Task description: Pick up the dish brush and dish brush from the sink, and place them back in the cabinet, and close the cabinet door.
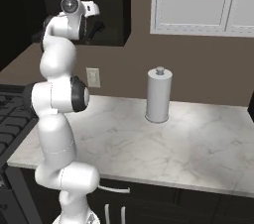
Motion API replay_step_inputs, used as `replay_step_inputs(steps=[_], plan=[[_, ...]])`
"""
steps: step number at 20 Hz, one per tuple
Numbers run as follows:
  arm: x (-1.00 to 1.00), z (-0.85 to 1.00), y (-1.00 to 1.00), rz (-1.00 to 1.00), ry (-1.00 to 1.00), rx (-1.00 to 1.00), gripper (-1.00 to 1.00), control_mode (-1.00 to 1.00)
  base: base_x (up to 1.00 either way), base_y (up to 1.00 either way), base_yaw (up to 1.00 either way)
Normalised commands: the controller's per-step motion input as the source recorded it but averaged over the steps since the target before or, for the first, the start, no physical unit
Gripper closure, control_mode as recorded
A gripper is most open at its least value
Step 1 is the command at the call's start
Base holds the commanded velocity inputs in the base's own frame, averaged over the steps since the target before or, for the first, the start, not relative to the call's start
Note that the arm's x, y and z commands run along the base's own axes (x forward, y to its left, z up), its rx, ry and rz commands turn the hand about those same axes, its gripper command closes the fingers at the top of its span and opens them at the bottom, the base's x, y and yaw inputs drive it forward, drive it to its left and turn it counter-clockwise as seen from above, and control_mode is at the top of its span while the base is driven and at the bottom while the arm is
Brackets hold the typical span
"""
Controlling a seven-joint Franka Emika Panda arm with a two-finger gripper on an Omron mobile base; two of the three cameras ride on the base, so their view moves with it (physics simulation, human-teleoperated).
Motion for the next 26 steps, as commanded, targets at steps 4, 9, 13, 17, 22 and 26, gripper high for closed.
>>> replay_step_inputs(steps=[4,9,13,17,22,26], plan=[[0.12,-0.04,0.06,0.00,0.00,0.00,1.00,-1.00,0.00,0.00,0.00],[0.05,-0.03,0.03,0.00,0.00,0.00,1.00,-1.00,0.00,0.00,0.00],[0.17,-0.08,0.07,0.00,0.00,0.00,1.00,-1.00,0.00,0.00,0.00],[0.23,-0.12,0.08,0.00,0.00,0.00,1.00,-1.00,0.00,0.00,0.00],[0.13,-0.06,0.09,0.00,0.00,0.00,1.00,-1.00,0.00,0.00,0.00],[0.14,-0.03,0.06,0.00,0.00,0.00,1.00,-1.00,0.00,0.00,0.00]])
